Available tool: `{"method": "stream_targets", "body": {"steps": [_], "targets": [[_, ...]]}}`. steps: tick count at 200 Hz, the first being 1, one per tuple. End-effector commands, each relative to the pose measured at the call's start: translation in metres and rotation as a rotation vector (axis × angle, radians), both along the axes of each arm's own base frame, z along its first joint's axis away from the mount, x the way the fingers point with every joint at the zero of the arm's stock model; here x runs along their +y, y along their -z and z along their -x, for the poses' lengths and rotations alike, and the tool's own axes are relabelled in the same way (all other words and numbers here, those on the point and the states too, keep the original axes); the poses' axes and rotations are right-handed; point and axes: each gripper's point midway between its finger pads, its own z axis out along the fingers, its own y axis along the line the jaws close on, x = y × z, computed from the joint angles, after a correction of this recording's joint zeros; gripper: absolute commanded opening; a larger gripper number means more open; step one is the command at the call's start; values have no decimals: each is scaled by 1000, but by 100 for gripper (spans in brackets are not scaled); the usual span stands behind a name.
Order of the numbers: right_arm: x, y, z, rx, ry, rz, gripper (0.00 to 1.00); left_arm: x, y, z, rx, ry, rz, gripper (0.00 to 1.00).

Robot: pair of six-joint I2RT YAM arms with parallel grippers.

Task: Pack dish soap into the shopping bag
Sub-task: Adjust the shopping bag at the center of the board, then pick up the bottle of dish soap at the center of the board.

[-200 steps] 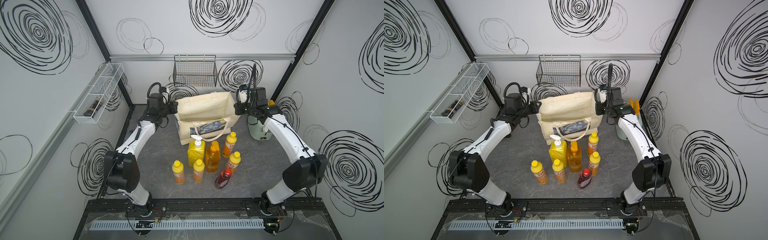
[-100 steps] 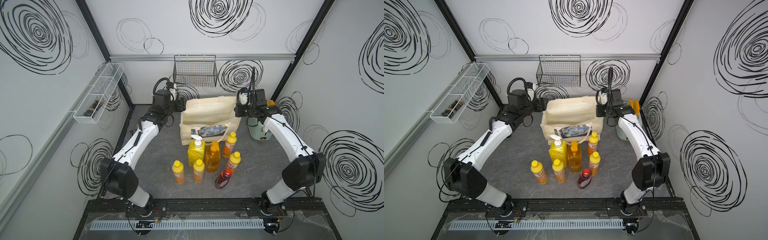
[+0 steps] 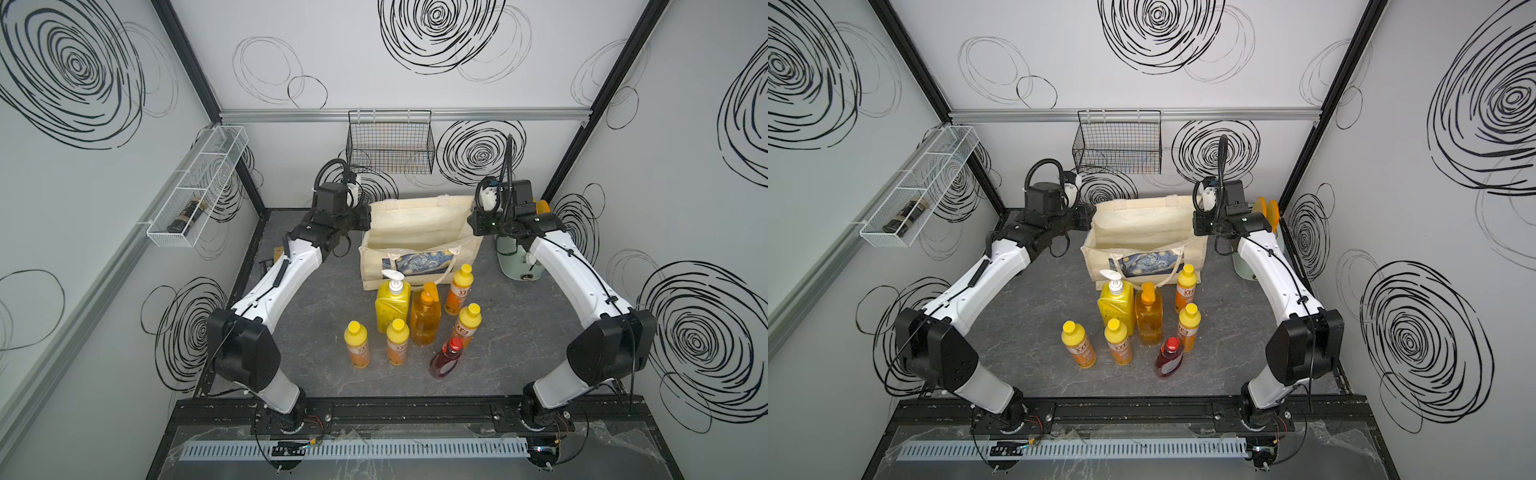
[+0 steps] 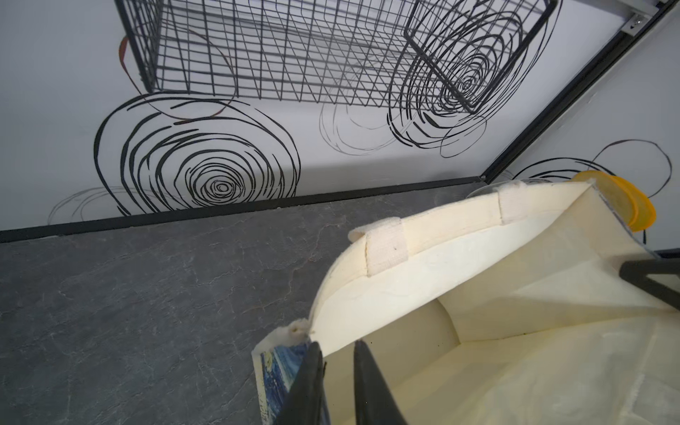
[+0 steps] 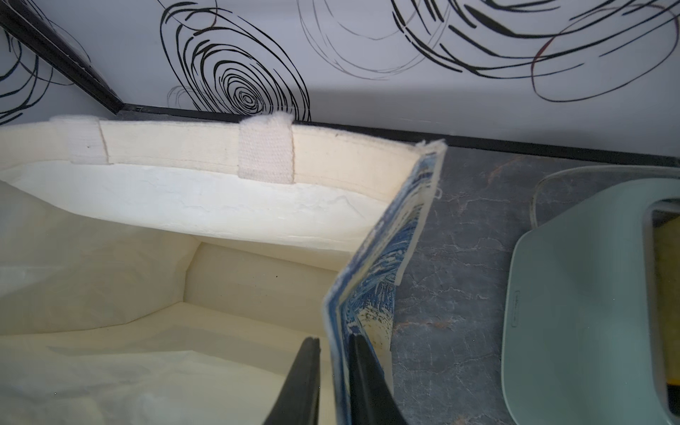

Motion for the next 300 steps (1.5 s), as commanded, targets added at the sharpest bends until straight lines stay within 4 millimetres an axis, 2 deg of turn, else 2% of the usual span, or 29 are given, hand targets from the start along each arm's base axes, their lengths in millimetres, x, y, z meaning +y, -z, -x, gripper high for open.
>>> {"method": "stream_targets", "body": {"steps": [1, 8, 19, 26, 33, 49, 67, 88, 117, 135, 158, 179, 191, 211, 240, 279, 300], "targets": [[-1, -26, 5, -82, -5, -12, 21, -5, 12, -3, 24, 31, 9, 21], [-2, -27, 6, -87, -3, -12, 21, -4, 12, -2, 27, 27, 7, 30], [-2, -29, 6, -94, 2, -13, 19, -1, 8, 1, 22, 16, -1, 57], [-2, -28, 6, -92, 0, -12, 17, 2, 6, 2, 18, 0, -10, 68], [-2, -28, 6, -91, 2, -11, 15, 6, 3, 5, 13, -17, -25, 73], [-2, -27, 6, -87, 8, -1, 15, 12, 0, 10, 16, -49, -63, 74], [-3, -29, 8, -89, 22, 17, 17, 11, 2, 15, 33, -54, -101, 70], [-4, -38, 13, -104, 36, 47, 25, 2, 11, 15, 56, -23, -116, 60], [4, -58, 30, -151, 25, 73, 40, 1, 24, 7, 74, -16, -121, 37], [11, -73, 43, -180, 8, 68, 44, 1, 25, 3, 59, -9, -84, 24], [31, -94, 65, -217, -68, 32, 48, 0, 16, -1, 10, 14, -1, 14], [61, -111, 92, -235, -172, 6, 50, 2, 1, -3, -53, 26, 94, 5], [79, -117, 108, -242, -225, 9, 51, 4, -3, -3, -71, 32, 128, 5], [108, -112, 135, -232, -309, 36, 57, 4, -3, -1, -73, 40, 134, 5], [145, -90, 168, -208, -423, 84, 66, 5, 0, 0, -66, 50, 135, 5], [172, -63, 199, -165, -612, 123, 70, 9, -1, 2, -69, 50, 132, 5], [178, -56, 202, -173, -657, 155, 75, 10, 1, 2, -67, 47, 127, 5]]}}
